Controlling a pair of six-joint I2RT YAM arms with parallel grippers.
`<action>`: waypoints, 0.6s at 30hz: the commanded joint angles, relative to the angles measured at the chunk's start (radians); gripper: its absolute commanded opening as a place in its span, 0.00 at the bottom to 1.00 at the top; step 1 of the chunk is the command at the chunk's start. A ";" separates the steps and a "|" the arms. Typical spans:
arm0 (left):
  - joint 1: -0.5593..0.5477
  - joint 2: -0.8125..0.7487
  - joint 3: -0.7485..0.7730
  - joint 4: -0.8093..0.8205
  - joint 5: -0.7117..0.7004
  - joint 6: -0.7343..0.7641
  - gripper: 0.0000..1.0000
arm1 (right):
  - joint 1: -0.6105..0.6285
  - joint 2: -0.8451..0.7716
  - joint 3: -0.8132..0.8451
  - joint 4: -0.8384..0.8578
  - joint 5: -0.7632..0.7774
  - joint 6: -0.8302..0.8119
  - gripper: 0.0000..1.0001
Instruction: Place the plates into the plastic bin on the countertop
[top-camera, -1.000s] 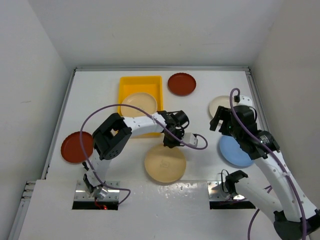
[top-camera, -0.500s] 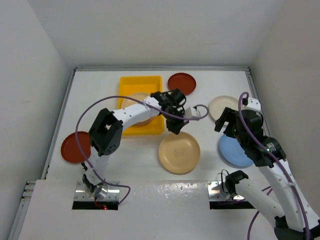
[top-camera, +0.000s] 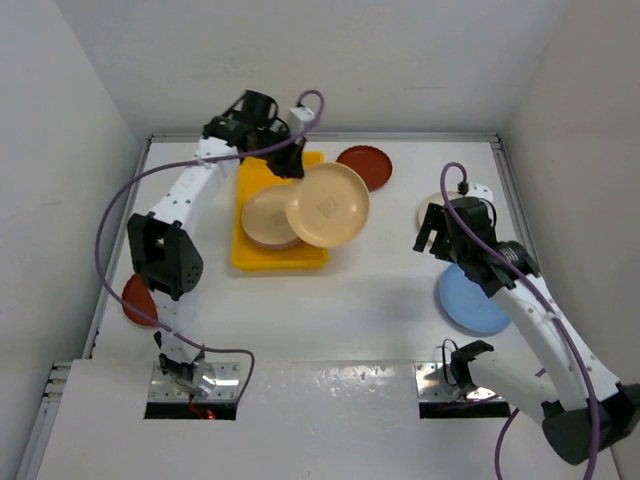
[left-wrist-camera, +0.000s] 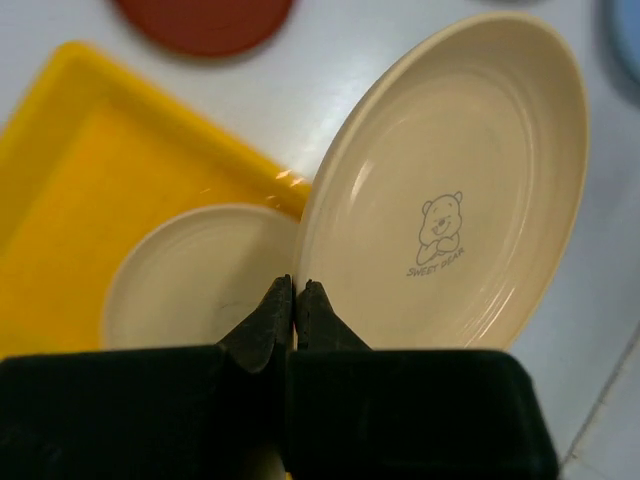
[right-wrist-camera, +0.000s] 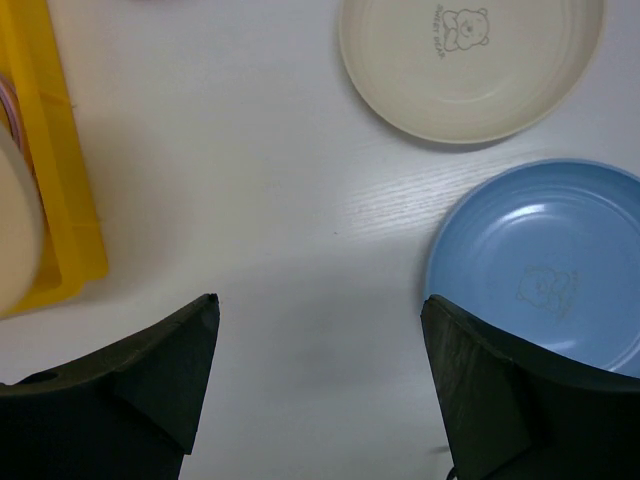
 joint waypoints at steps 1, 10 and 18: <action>0.091 -0.055 0.034 0.009 -0.110 -0.036 0.00 | -0.004 0.108 0.070 0.128 -0.048 -0.036 0.81; 0.305 0.023 -0.003 0.028 -0.035 -0.082 0.00 | -0.065 0.488 0.281 0.190 -0.250 -0.102 0.81; 0.345 0.143 0.006 0.028 -0.044 -0.082 0.00 | -0.090 0.705 0.520 0.105 -0.324 -0.121 0.80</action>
